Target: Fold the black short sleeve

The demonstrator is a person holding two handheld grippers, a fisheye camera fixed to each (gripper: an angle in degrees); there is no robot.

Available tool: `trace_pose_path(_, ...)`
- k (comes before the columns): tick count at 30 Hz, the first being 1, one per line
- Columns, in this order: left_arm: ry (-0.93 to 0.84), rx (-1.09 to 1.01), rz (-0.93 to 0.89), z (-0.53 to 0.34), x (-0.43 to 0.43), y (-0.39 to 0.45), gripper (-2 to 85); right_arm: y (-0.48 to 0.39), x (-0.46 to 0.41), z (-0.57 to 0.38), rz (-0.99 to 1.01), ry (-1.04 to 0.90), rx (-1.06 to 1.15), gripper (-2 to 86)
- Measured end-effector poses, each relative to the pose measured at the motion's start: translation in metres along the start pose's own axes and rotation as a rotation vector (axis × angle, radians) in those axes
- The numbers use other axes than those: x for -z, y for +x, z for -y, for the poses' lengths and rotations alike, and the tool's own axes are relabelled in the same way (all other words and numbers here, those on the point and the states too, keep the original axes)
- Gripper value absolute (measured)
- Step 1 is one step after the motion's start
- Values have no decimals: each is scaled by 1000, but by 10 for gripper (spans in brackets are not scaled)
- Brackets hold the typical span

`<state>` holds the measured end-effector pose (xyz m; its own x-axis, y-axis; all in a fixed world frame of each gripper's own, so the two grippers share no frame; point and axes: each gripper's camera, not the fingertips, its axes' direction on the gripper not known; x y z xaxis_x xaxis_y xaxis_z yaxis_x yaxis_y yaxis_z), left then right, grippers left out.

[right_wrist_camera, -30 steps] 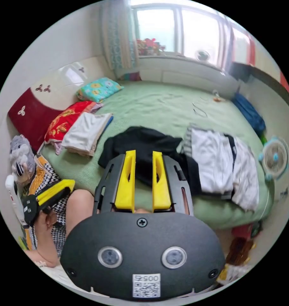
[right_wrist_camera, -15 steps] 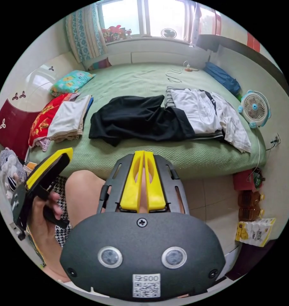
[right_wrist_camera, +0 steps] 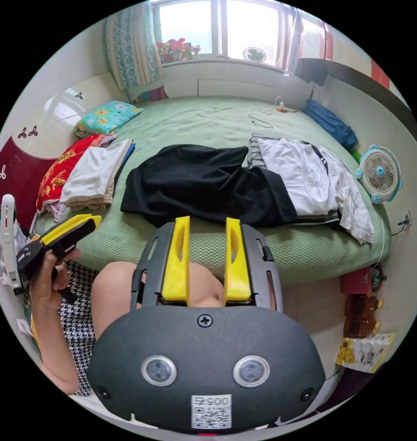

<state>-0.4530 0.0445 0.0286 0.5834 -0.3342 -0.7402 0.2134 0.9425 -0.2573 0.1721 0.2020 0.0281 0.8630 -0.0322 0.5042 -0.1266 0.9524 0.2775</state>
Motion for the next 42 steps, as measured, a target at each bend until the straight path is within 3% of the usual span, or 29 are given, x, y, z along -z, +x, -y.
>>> trace_pose_path(7, -24, -4, -95, 39, -53, -22, 145, 30, -37, 79, 4, 104, 12, 126)
trace_pose_path(11, -66, -5, -142, 58, -87, -21, 174, 40, -82, 141, 17, 48, 28, 118)
trace_pose_path(14, -92, 0, -152, 65, -106, -15, 149, 46, -129, 180, -13, -54, 23, 96)
trace_pose_path(17, -66, -55, -144, 72, -108, -6, 75, 45, -158, 199, 31, -125, 66, 4)
trace_pose_path(19, -41, -99, -89, 76, -103, -1, 43, 33, -143, 206, 47, -39, 174, -9)
trace_pose_path(24, 117, -119, -57, 105, -74, 3, 34, 10, -92, 254, 138, 181, 170, -13)
trace_pose_path(28, 110, -93, -45, 133, -83, 4, 34, -14, -97, 319, 7, 260, 109, -9)
trace_pose_path(31, 58, -66, -51, 142, -101, 4, 36, -23, -127, 348, -103, 116, 147, 20)
trace_pose_path(35, 61, -76, -69, 129, -106, 3, 36, -9, -123, 314, -36, 122, 210, 50)
trace_pose_path(42, 16, -55, -156, 124, -106, -6, 48, 31, -92, 142, 148, 126, 391, 123)
